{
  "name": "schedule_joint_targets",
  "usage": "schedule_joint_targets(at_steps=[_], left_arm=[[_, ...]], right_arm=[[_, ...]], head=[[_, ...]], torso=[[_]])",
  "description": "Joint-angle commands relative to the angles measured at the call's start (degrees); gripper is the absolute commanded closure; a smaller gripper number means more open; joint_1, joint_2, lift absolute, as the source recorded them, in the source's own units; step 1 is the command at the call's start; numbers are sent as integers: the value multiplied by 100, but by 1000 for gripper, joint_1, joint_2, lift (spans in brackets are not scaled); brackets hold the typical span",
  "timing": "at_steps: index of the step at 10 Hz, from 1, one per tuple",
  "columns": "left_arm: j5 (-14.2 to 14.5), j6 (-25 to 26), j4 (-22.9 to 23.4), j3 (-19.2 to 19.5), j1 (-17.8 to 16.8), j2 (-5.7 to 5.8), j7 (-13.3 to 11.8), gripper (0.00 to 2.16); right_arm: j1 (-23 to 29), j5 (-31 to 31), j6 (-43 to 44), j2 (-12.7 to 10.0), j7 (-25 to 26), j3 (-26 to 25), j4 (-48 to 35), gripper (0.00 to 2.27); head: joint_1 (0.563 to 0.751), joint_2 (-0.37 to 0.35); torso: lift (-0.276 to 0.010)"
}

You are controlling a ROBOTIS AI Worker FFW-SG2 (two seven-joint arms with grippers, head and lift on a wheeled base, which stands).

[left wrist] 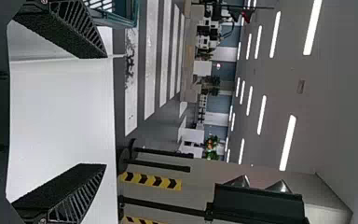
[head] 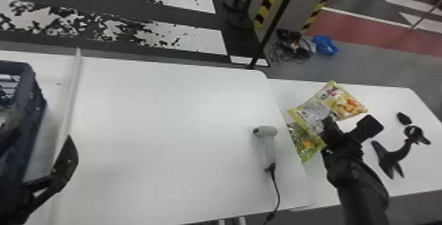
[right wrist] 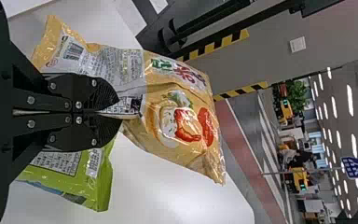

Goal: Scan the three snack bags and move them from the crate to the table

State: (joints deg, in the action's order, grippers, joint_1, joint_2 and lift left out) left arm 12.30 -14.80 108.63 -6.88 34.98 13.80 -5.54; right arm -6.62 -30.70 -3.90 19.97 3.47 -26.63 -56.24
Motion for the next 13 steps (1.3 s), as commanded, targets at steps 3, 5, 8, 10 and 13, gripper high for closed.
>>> schedule_joint_targets(at_steps=[3, 5, 8, 10, 13], left_arm=[[0, -17, 0, -33, -18, 0, 0, 29], [-9, -17, 0, -68, -18, 0, -9, 29], [-70, -123, 27, -120, 35, 0, 26, 29], [-158, -176, 35, -182, 79, -18, 79, 29], [-193, -158, 123, -226, 79, -27, 176, 29]], right_arm=[[-112, 767, -924, 68, 532, 448, 78, -1], [126, 539, -1206, 77, 541, 439, -220, 53], [1005, 275, -1206, -11, 778, 430, -1627, 53], [1760, -68, -1610, -152, 875, 290, -2936, 60], [3026, -463, -1733, -653, 708, 439, -4958, 80]], head=[[695, -350], [695, -350], [695, -350], [695, -350], [695, -350]], torso=[[-62], [-62], [-62], [-62], [-62]])
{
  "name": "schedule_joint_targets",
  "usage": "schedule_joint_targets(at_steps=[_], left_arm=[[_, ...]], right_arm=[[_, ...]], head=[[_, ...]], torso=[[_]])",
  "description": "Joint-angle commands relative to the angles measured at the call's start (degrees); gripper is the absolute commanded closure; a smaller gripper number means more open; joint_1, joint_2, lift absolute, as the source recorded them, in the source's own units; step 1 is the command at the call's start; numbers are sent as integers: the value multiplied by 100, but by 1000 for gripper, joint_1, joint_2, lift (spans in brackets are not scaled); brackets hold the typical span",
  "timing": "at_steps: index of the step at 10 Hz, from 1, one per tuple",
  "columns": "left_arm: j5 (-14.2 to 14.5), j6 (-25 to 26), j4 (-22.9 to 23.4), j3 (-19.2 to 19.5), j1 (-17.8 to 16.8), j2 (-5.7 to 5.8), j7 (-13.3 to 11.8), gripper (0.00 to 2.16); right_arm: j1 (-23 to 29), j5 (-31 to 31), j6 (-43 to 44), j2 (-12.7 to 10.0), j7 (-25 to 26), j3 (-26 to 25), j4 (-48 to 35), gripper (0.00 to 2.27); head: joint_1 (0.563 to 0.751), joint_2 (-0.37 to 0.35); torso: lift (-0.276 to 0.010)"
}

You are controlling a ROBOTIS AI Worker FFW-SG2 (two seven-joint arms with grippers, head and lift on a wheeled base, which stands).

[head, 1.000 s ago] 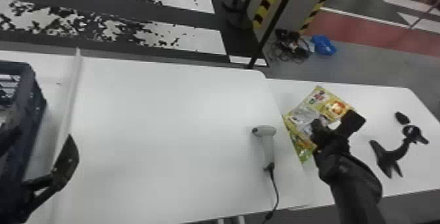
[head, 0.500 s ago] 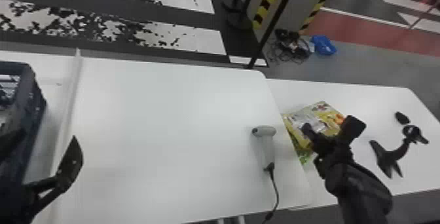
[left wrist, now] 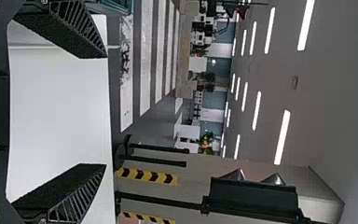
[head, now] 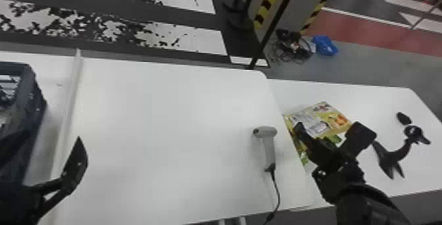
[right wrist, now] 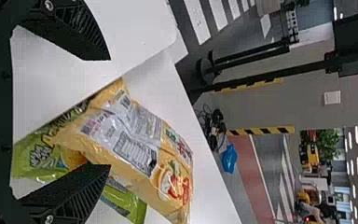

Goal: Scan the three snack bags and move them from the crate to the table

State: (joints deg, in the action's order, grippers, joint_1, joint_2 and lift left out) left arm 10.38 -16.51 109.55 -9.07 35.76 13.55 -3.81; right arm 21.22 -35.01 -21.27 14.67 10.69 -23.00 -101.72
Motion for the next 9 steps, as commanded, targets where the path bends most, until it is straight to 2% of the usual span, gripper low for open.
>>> schedule_joint_targets(at_steps=[1, 3, 5, 6, 8, 9], left_arm=[[-1, 30, 85, -7, 1, -1, 3, 29], [8, 66, 137, -16, 10, -1, 3, 29], [26, 118, 208, 2, 19, -1, 135, 29], [52, 224, 269, 72, 28, -10, 144, 29], [175, 470, 427, 257, 80, -36, 196, 29], [201, 488, 489, 353, 133, -45, 214, 29]], right_arm=[[488, 152, 57, -237, -14, 384, -938, 83], [804, 767, 373, -386, -14, 1167, -1509, 83], [1033, 1356, 918, -492, -5, 1975, -1825, 83], [1112, 1998, 1463, -509, 65, 2494, -1834, 80], [1297, 2490, 2008, -641, 91, 3153, -1834, 80], [1376, 2630, 2078, -659, 91, 3399, -1825, 80]], head=[[695, -350], [695, -350], [695, -295], [695, -232], [695, -107], [695, -78]], torso=[[-62], [-62], [-62], [-62], [-62], [-62]])
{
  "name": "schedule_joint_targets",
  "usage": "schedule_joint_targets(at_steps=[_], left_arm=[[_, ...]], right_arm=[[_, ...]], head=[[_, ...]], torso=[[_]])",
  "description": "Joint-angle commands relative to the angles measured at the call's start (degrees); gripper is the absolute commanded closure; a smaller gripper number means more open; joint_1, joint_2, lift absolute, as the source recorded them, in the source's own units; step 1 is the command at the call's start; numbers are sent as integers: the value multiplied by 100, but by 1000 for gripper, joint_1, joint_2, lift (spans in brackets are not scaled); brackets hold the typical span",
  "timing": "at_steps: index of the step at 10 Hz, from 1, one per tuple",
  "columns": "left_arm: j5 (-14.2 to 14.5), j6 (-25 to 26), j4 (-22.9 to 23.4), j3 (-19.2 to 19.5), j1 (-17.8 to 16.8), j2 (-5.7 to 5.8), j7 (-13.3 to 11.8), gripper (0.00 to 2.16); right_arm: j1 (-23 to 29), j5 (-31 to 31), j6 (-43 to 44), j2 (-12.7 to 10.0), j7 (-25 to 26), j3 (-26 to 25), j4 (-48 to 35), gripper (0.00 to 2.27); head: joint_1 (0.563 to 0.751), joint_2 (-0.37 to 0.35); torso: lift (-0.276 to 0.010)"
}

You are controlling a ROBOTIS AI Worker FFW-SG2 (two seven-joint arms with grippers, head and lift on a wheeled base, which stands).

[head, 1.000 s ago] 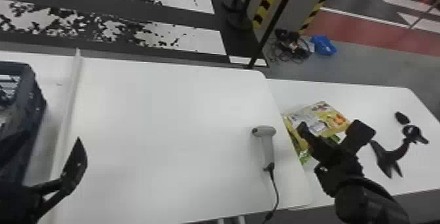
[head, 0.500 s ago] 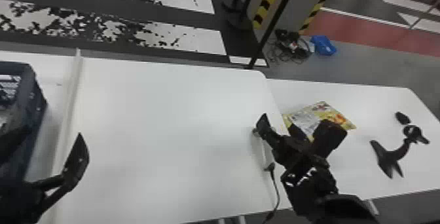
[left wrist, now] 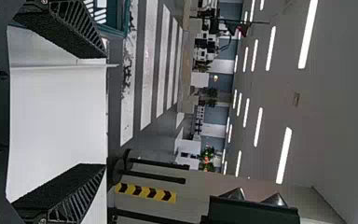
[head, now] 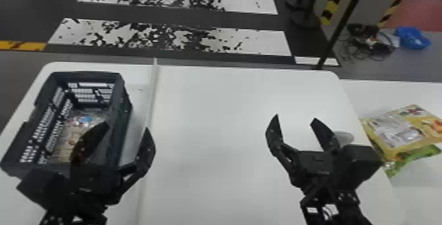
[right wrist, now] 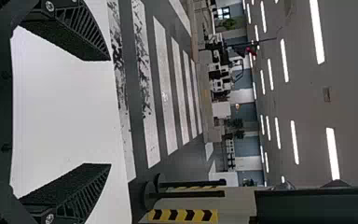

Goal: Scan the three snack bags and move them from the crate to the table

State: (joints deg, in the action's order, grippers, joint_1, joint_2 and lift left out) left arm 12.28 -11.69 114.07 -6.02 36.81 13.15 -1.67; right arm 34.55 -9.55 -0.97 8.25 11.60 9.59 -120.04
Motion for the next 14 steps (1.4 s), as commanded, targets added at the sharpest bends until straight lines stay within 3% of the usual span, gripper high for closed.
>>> schedule_joint_targets(at_steps=[1, 3, 4, 6, 7, 8, 10, 11, 12, 13, 14], left_arm=[[152, 146, 133, 216, 98, -5, -35, 29], [521, 427, 485, 699, 353, -23, -351, 29], [521, 427, 687, 857, 467, -32, -395, 29], [688, 1552, 1267, 1279, 502, -76, -527, 29], [934, 2202, 1487, 1596, 406, -85, -764, 43], [1092, 2765, 1636, 1824, 221, -111, -800, 90], [1408, 4347, 1856, 2264, -368, -120, -624, 110], [1408, 5155, 1856, 2325, -781, -120, -527, 140], [1373, 6070, 1812, 2334, -1176, -120, -263, 147], [1294, 6193, 1583, 2316, -1422, -111, -70, 174], [1268, 6228, 1241, 2290, -1748, -93, -61, 208]], right_arm=[[157, 269, 189, -16, 0, 306, -2, 80], [377, 507, 558, 2, 17, 253, 7, 76], [403, 577, 558, 10, 17, 218, 7, 87], [438, 797, 628, 10, 70, 289, 42, 107], [447, 876, 699, 10, 96, 350, 86, 110], [430, 946, 716, 19, 167, 403, 112, 113], [386, 972, 751, 72, 167, 429, 218, 113], [368, 972, 875, 89, 167, 447, 297, 113], [359, 972, 875, 125, 167, 447, 323, 113], [307, 972, 875, 177, 167, 464, 367, 113], [271, 972, 857, 213, 167, 473, 411, 113]], head=[[695, -17], [695, 66], [695, 90], [695, 112], [695, 119], [695, 138], [695, 175], [695, 195], [695, 207], [695, 217], [695, 230]], torso=[[-62], [-62], [-62], [-62], [-62], [-62], [-62], [-62], [-62], [-62], [-62]])
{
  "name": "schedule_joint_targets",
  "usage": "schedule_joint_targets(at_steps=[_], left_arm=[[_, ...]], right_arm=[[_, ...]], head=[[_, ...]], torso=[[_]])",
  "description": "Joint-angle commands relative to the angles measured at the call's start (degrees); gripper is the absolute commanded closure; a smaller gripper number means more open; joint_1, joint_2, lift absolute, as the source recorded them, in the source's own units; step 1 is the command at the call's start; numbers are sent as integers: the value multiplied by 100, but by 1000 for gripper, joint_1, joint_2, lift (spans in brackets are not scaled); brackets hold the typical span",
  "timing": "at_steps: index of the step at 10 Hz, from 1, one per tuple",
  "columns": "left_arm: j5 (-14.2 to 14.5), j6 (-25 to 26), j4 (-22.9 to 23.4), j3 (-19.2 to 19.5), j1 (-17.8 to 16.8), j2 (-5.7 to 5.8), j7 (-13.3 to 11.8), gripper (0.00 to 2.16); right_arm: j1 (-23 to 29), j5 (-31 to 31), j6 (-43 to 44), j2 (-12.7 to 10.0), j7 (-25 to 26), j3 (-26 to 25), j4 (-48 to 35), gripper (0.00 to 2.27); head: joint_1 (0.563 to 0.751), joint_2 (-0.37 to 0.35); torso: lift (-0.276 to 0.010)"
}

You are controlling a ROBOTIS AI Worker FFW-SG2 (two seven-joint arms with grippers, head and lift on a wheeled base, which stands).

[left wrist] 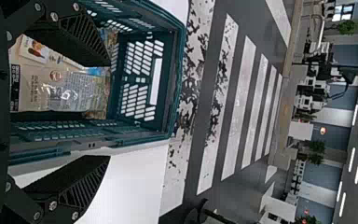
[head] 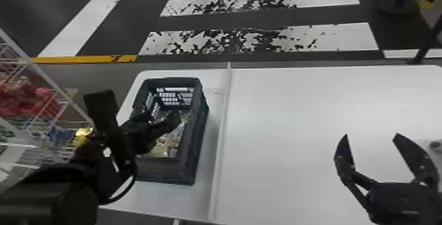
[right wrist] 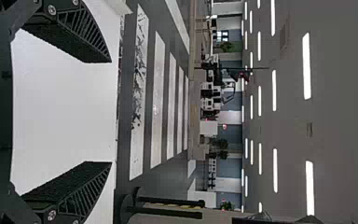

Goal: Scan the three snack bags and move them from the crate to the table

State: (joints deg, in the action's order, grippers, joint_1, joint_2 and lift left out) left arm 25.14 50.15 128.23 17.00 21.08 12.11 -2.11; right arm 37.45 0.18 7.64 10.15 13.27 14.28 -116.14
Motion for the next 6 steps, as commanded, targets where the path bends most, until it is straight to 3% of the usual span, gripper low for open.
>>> schedule_joint_targets(at_steps=[1, 3, 4, 6], left_arm=[[-36, 114, -483, -109, -464, 37, 115, 215], [-62, 132, -888, -135, -860, 99, 273, 350], [-71, 325, -1090, -153, -1088, 195, 282, 350], [-167, 818, -1494, -267, -1510, 266, 282, 350]], right_arm=[[-54, -1, -4, 31, 0, 40, 109, 113], [-159, 26, -4, 57, 0, 128, 294, 113], [-194, 26, -4, 57, 0, 128, 320, 113], [-282, 26, -4, 66, 0, 163, 408, 113]], head=[[695, 235], [695, 250], [695, 260], [695, 267]], torso=[[-62], [-62], [-62], [-62]])
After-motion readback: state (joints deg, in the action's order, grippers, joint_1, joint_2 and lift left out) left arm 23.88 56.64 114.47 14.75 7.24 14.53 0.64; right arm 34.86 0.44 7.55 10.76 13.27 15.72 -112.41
